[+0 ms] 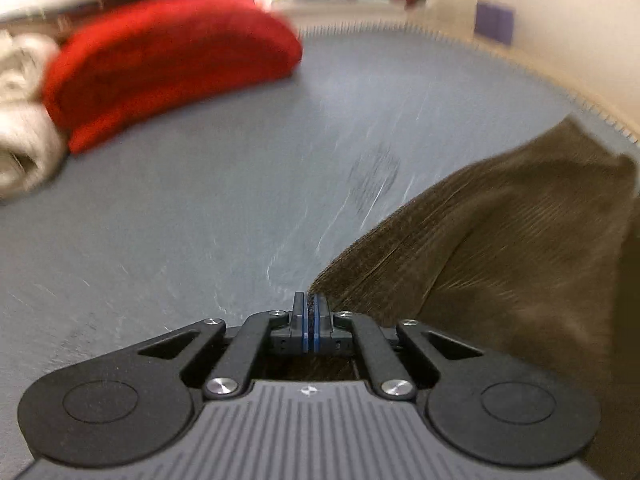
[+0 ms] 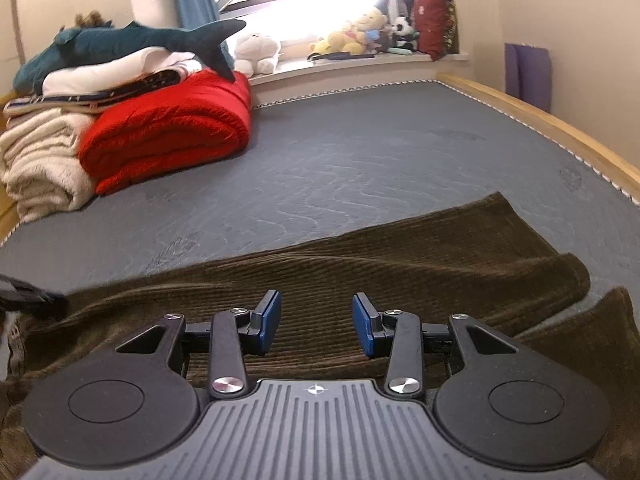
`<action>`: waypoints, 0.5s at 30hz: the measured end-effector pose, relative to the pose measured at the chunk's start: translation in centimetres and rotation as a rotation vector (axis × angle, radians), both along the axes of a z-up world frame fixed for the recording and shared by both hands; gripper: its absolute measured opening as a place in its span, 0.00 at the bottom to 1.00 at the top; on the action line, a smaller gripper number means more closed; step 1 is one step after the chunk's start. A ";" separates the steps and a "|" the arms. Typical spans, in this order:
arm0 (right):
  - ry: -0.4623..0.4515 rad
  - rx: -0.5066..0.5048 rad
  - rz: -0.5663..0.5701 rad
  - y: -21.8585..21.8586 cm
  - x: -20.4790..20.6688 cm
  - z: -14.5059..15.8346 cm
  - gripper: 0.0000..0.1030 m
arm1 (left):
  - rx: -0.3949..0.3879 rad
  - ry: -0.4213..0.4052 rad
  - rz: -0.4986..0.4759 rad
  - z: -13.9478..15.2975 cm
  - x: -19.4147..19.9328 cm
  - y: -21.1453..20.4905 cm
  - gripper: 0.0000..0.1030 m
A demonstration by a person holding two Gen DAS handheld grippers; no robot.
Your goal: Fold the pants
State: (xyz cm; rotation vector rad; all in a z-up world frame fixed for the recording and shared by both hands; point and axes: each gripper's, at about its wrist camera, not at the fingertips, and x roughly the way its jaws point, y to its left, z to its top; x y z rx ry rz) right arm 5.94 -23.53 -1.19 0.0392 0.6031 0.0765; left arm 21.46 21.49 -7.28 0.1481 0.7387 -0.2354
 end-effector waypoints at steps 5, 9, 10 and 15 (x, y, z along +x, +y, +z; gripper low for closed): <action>-0.009 -0.004 -0.012 0.6 -0.7 0.3 0.40 | 0.035 -0.159 -0.075 4.5 -11.2 -2.9 0.02; -0.021 0.024 -0.048 0.0 -2.0 0.7 0.40 | -0.053 -0.104 -0.031 2.3 -19.5 -5.3 0.01; -0.024 0.031 -0.056 -0.2 -2.4 0.8 0.40 | -0.065 -0.068 -0.016 0.8 -21.0 -5.9 0.01; -0.029 0.051 -0.104 -1.2 -4.3 1.0 0.40 | -0.023 0.105 0.018 -4.8 -24.3 -9.2 0.03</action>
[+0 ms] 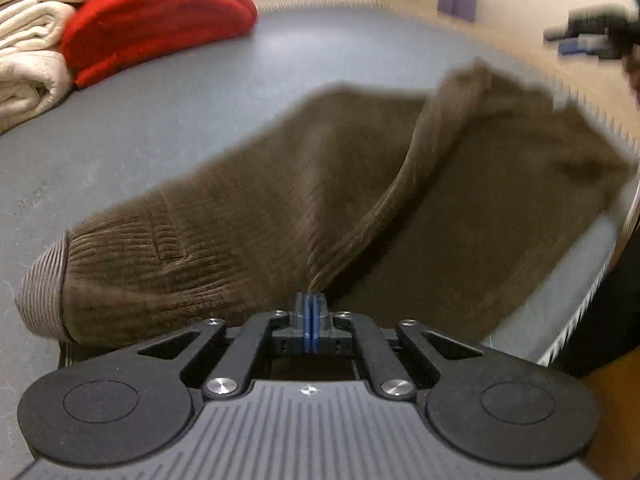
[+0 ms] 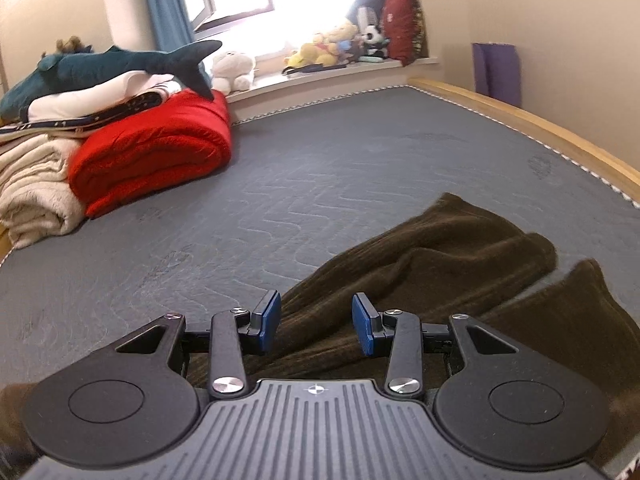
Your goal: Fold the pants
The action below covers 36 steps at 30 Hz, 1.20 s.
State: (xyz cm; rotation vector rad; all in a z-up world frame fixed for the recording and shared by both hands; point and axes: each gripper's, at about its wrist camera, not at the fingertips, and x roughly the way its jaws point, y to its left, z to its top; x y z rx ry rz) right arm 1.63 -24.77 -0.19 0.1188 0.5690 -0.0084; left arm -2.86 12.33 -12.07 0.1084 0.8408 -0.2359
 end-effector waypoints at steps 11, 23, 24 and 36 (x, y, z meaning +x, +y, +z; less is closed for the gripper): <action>0.011 -0.052 -0.057 -1.7 -2.6 -0.5 0.41 | -0.509 0.132 0.333 1.1 -1.5 5.3 0.52; 0.011 -0.015 -0.130 -4.1 -3.8 -0.8 0.44 | -0.704 0.138 0.494 -2.1 2.9 9.7 0.76; 0.012 -0.016 -0.131 -4.1 -3.9 -0.8 0.44 | -0.714 0.135 0.504 -2.2 2.7 10.0 0.77; 0.032 -0.037 -0.105 -3.5 -2.7 -1.1 0.45 | -0.696 0.120 0.608 -2.8 2.1 12.9 0.74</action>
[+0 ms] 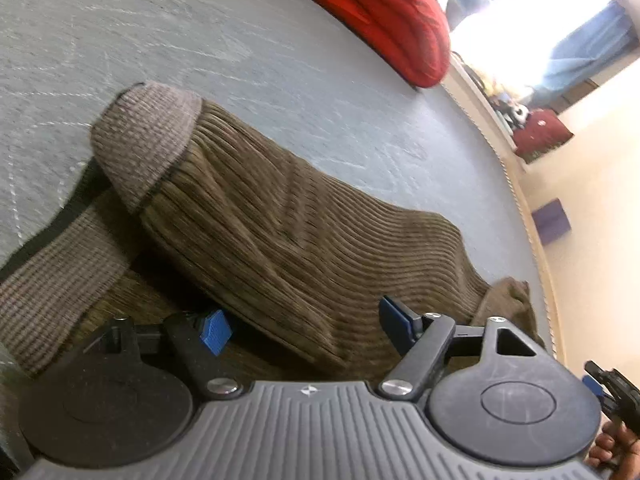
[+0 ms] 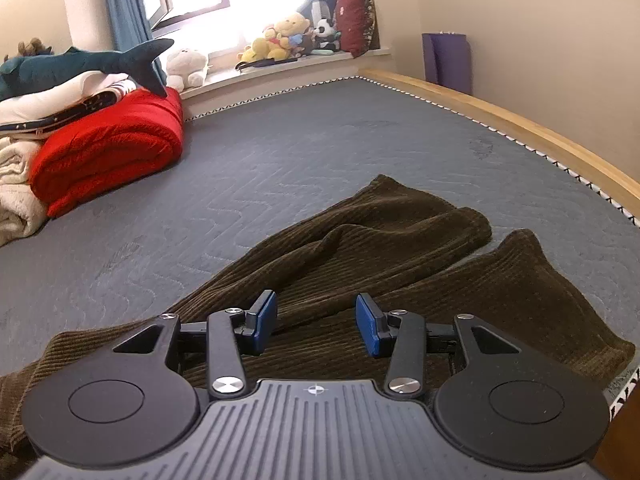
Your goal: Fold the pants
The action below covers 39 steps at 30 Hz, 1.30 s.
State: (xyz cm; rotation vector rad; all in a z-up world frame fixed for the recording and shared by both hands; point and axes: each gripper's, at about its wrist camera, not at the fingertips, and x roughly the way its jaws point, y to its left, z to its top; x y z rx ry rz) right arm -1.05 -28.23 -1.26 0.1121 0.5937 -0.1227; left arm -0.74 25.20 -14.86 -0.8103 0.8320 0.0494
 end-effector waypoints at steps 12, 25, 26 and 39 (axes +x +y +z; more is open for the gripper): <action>-0.009 -0.039 0.020 0.7 1.3 -0.5 0.44 | 0.401 -0.085 -0.069 2.8 -0.1 -3.5 0.16; 0.058 0.160 0.035 0.5 11.6 -3.0 0.35 | 0.231 0.043 0.022 0.8 0.0 -0.7 0.55; 0.078 0.175 0.035 0.8 13.4 -3.4 0.40 | 0.216 0.041 0.035 0.9 -0.2 -0.3 0.55; 0.378 -0.017 -0.132 4.8 29.0 -10.4 0.51 | 0.312 0.012 0.082 1.8 0.4 0.3 0.64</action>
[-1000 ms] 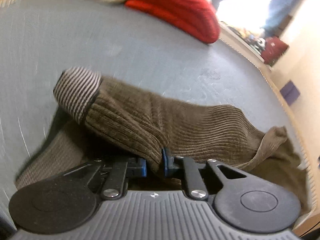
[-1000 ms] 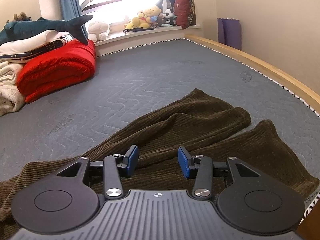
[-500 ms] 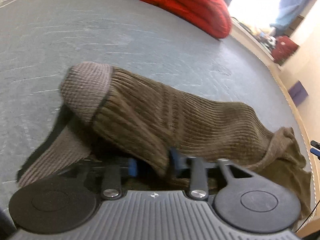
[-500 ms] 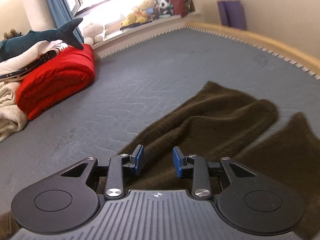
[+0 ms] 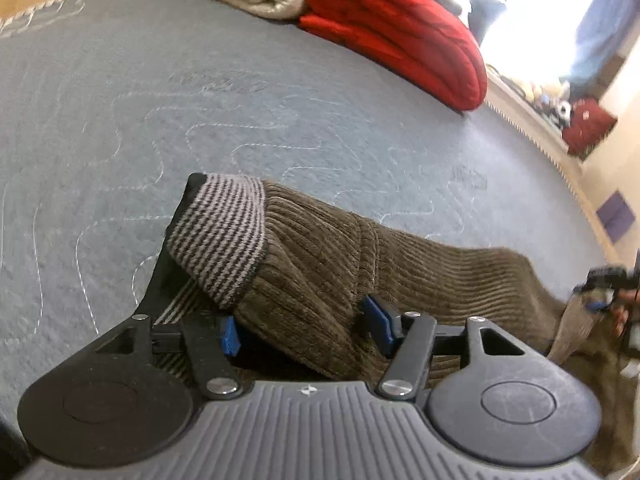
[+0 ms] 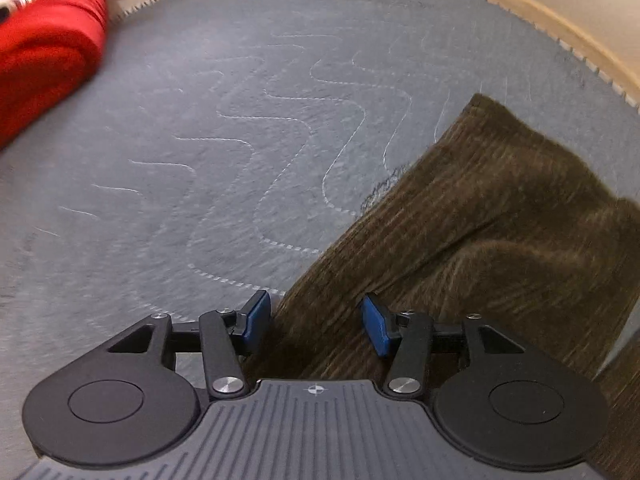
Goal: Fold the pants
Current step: 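Hold the waistband with the left gripper while the right gripper grasps and lifts the leg hems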
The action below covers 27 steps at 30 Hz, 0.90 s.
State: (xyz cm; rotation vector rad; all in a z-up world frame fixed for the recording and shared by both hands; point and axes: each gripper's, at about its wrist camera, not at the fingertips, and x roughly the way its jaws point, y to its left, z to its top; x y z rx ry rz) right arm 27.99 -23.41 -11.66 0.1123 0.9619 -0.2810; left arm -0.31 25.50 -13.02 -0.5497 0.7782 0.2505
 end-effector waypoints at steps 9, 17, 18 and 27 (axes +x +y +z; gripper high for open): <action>-0.124 0.022 -0.030 -2.1 -5.0 5.0 0.08 | 0.036 -0.011 0.007 0.6 -0.2 0.0 0.21; -0.460 0.159 -0.172 -6.9 -24.5 12.9 0.07 | 0.123 -0.141 0.053 4.5 -3.2 0.1 0.15; -0.477 0.156 -0.192 -7.2 -27.0 12.7 0.07 | 0.137 -0.147 0.060 4.8 -4.0 0.1 0.15; -0.117 0.336 -0.431 -13.4 -37.4 3.7 0.12 | 0.179 -0.006 0.038 4.5 -6.3 -1.0 0.18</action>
